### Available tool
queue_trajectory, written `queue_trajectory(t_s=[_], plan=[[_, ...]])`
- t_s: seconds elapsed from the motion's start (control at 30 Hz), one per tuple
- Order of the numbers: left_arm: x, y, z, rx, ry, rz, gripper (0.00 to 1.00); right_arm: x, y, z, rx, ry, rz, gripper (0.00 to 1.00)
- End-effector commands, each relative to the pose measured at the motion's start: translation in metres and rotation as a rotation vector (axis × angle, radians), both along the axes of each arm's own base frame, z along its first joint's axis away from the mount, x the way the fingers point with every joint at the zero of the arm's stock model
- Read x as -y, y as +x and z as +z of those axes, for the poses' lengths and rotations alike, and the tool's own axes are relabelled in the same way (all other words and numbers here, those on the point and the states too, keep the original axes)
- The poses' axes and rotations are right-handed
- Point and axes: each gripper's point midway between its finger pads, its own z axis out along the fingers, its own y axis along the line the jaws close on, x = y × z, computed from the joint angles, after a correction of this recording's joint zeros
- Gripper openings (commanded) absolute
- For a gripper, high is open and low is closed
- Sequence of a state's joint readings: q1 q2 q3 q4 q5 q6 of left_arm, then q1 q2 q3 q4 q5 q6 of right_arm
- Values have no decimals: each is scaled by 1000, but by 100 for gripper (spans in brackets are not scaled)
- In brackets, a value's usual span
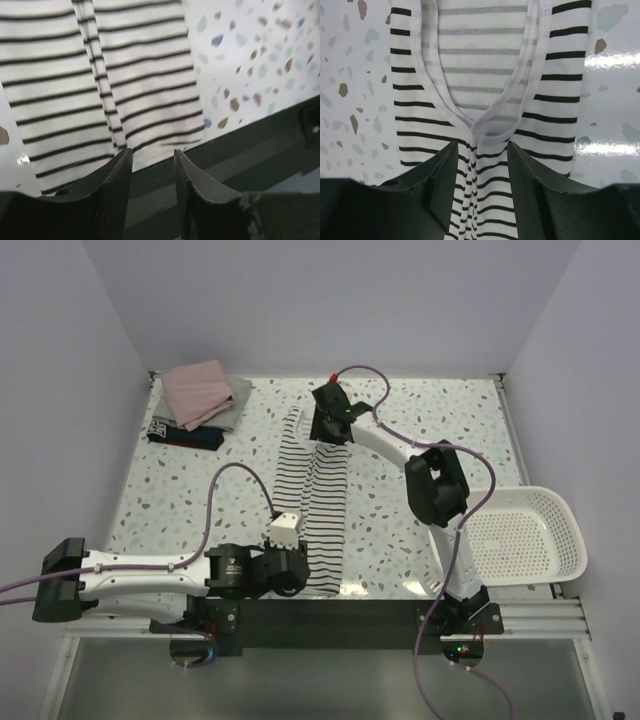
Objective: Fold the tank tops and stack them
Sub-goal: Fold the tank top
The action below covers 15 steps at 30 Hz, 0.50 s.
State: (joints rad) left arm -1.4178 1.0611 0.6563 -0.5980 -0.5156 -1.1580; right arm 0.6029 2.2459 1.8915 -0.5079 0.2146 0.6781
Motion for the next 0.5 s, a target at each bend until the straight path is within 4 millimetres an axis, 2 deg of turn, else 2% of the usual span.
queue_trajectory(t_s=[0.0,0.03,0.07,0.1,0.13,0.17,0.2,0.23,0.27,0.3,0.33,0.37,0.4,0.43,0.47], plan=[[-6,53,47,117,-22,80,43,11,-11,67,91,44,4,47],[-1,72,58,136,-73,97,41,14,-14,69,98,51,-8,47],[-1,88,63,151,-92,101,40,20,-21,84,119,63,-16,47],[-5,120,75,198,-126,123,39,30,-33,66,85,37,-23,47],[-6,137,67,197,-101,140,39,34,-37,64,84,34,-35,45],[-4,155,76,216,-109,155,38,40,-42,62,83,23,-44,45],[-11,177,75,228,-86,165,37,47,-50,55,64,8,-47,45],[-4,195,59,214,-53,170,37,48,-53,50,56,4,-45,45],[6,210,66,220,-72,154,36,49,-56,46,44,-2,-41,44],[3,229,62,231,-58,151,33,50,-59,38,29,-9,-35,44],[8,245,42,209,-33,156,32,49,-57,37,38,-5,-28,43],[14,262,50,229,-43,160,29,49,-58,34,31,-6,-26,43],[13,274,48,231,-38,158,27,46,-57,29,20,-5,-15,43],[17,286,34,219,-26,157,26,45,-56,29,21,-3,-9,43],[23,298,41,243,-41,151,26,43,-54,29,24,1,-7,43]])
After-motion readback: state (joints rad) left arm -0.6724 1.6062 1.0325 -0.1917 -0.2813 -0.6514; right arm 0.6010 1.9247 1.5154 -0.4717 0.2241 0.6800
